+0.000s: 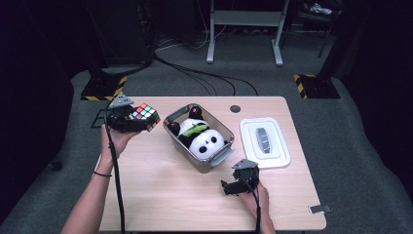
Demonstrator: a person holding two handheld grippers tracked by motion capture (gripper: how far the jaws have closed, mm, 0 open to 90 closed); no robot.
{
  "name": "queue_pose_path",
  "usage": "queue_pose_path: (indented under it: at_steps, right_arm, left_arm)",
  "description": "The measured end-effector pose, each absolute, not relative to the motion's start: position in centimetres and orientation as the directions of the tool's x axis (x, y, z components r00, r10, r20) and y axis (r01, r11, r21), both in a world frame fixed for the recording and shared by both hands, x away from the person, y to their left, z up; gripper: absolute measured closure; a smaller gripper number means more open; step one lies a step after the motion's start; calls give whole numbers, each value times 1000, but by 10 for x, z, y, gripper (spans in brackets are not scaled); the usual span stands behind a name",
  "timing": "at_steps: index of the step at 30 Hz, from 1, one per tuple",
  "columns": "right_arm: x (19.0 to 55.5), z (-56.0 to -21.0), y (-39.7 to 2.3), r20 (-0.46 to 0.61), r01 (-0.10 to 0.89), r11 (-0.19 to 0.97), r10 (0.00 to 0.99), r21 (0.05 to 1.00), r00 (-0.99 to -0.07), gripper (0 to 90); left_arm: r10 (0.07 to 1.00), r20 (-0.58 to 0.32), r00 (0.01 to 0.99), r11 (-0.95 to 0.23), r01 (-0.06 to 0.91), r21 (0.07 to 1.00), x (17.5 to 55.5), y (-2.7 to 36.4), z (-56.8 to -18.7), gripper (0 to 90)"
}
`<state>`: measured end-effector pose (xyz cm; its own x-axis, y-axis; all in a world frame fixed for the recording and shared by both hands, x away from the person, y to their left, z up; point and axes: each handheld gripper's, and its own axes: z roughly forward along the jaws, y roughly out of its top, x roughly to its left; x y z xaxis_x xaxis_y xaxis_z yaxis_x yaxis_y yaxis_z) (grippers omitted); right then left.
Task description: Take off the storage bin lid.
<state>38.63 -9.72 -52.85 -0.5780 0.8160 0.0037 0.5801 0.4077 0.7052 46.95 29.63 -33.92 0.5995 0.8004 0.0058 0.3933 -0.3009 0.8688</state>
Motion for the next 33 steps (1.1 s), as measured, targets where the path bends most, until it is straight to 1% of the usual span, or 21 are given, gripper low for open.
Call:
queue_pose_path:
  at_steps: [19, 21, 33]
  right_arm:
    - [386, -529, -97, 5, 579, 407, 815, 706, -579, 0]
    - [386, -529, -97, 5, 579, 407, 815, 706, -579, 0]
    - [386, -529, -97, 6, 580, 403, 818, 708, -575, 0]
  left_arm:
    - [749, 2, 663, -321, 360, 876, 488, 260, -330, 342]
    - [746, 7, 666, -325, 355, 876, 490, 256, -330, 342]
    - [724, -28, 689, -319, 370, 873, 508, 230, -341, 342]
